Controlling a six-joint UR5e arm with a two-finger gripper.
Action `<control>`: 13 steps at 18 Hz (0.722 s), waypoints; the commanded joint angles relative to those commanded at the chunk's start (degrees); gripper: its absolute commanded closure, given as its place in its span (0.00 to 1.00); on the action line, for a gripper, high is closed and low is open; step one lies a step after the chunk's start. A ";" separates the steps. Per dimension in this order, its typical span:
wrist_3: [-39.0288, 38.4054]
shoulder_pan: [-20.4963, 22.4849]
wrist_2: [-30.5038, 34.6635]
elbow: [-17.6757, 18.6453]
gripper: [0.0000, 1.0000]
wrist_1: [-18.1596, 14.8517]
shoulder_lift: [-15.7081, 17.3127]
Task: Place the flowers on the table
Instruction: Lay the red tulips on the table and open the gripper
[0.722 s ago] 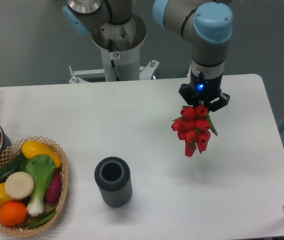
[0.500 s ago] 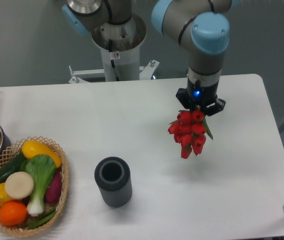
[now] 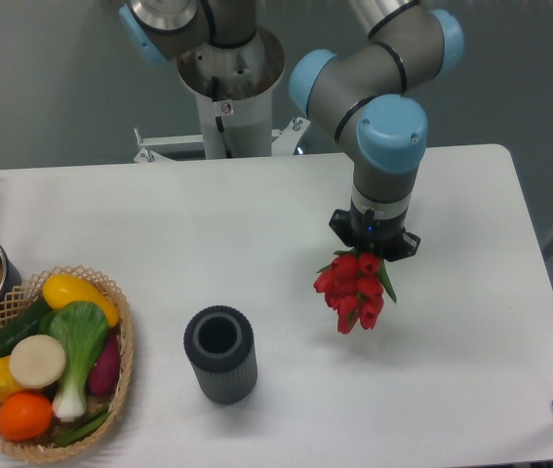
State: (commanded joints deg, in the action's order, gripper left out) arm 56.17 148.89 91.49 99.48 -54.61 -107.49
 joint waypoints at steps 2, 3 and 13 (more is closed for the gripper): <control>-0.01 -0.18 0.35 1.94 0.00 3.44 0.18; 0.17 -0.18 0.27 2.12 0.00 4.15 0.35; 0.17 0.17 0.35 3.00 0.00 4.25 3.25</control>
State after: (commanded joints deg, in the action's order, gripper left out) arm 56.34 149.06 91.84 102.48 -50.36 -104.24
